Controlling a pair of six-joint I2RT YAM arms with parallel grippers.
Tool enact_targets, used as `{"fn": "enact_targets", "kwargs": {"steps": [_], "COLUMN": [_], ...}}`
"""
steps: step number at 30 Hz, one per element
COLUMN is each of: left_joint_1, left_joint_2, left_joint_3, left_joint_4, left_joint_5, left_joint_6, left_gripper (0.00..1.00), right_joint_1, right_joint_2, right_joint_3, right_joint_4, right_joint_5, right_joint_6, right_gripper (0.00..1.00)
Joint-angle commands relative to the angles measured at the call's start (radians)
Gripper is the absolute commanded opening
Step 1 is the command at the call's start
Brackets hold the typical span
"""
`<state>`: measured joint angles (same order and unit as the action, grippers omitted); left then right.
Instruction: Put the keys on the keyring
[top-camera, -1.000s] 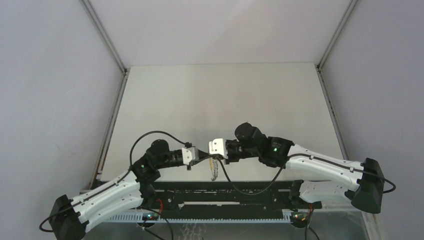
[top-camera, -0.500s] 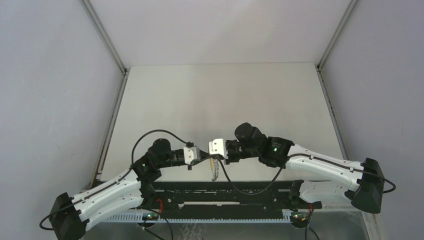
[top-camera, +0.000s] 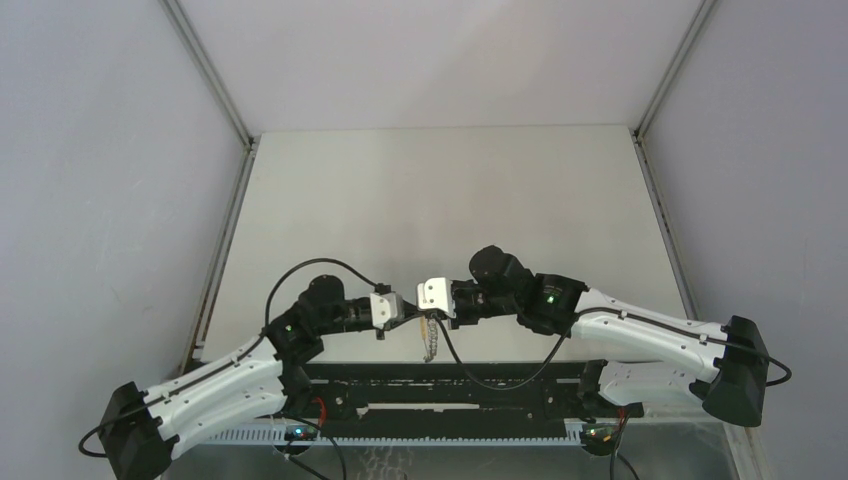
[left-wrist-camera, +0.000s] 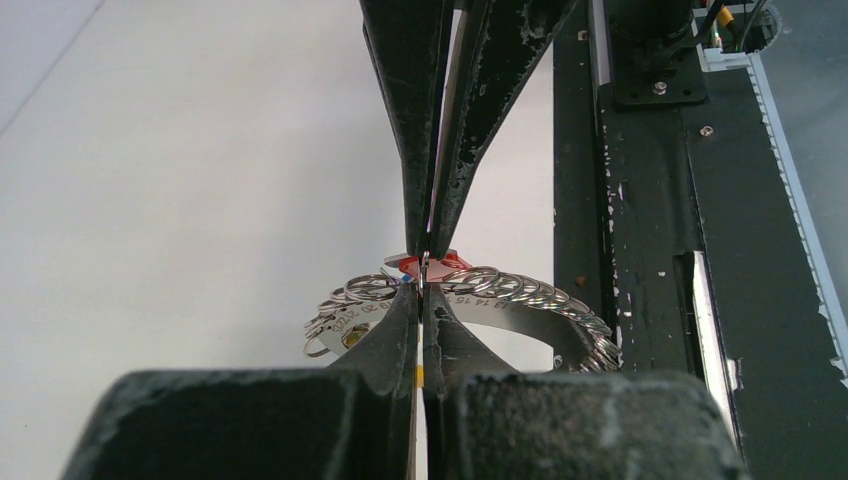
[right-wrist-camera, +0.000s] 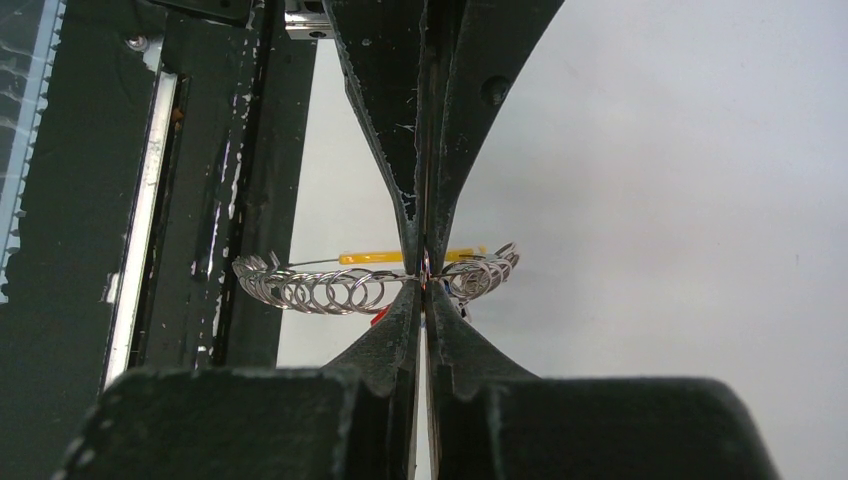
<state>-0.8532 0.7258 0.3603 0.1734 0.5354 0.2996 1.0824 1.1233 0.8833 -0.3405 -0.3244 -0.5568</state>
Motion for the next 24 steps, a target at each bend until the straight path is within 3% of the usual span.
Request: {"fn": "enact_targets", "kwargs": {"steps": [1, 24], "left_joint_1": [-0.010, -0.015], "left_joint_2": [0.010, -0.013], "left_joint_3": [0.078, 0.057], "left_joint_4": [0.006, 0.042], "left_joint_5": [-0.004, -0.042], "left_joint_6": [0.020, 0.002], "left_gripper": [0.00, 0.00], "right_joint_1": [0.007, -0.039], "right_joint_2": [-0.015, -0.062], "right_joint_3": [0.023, 0.000], "right_joint_4": [0.075, 0.108], "right_joint_5": [-0.022, -0.095], "right_joint_6": [0.020, 0.062], "right_gripper": [0.00, 0.00]}}
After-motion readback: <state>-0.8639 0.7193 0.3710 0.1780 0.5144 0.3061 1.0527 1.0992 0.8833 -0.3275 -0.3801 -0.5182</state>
